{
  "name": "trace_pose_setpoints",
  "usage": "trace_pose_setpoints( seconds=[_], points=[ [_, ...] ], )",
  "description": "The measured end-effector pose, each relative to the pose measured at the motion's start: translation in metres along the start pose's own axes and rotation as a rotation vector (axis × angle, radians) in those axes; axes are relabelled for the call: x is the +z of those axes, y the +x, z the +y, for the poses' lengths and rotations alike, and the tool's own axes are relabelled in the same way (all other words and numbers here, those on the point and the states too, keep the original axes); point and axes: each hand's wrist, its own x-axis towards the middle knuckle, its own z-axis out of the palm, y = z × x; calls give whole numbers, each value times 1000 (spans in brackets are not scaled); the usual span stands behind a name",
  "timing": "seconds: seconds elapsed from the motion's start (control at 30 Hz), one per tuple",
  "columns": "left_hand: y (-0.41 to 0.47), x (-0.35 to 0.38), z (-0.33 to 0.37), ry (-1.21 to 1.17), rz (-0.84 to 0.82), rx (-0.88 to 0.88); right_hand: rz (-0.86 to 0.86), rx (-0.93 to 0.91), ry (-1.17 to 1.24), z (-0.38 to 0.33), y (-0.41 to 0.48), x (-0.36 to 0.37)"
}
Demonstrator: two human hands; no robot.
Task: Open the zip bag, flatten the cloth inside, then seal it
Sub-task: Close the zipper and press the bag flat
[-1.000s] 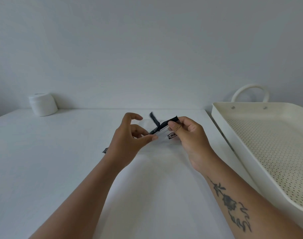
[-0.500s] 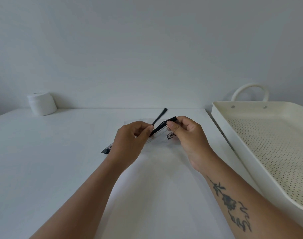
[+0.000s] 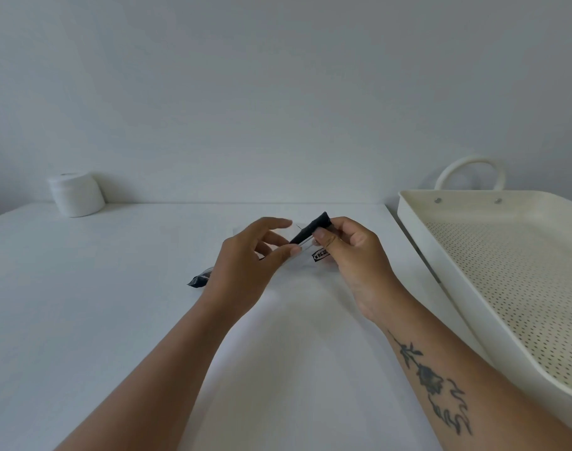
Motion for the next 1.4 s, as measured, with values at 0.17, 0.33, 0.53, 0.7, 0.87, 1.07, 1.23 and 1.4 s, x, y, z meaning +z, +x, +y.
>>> trace_pose_setpoints(
  seconds=[0.17, 0.33, 0.53, 0.7, 0.87, 1.07, 1.23, 1.4],
  points=[
    [0, 4, 3, 71, 63, 11, -25, -5, 41, -1, -1, 0],
    [0, 5, 3, 81, 24, -3, -21, -6, 48, -3, -1, 1],
    [-2, 3, 4, 35, -46, 9, -43, 20, 55, -2, -1, 1],
    [0, 2, 4, 8, -34, -36, -128, 64, 19, -3, -1, -2],
    [-1, 1, 4, 11, -30, -32, -115, 73, 43, -3, -1, -3],
    [0, -4, 2, 156, -136, -27, -19, 46, 17, -2, -1, -1],
    [1, -7, 1, 186, -186, -24, 20, 19, -11, -1, 0, 0],
    [3, -14, -1, 241, -192, -19, 28, 0, -1, -2, 2, -4]
  ],
)
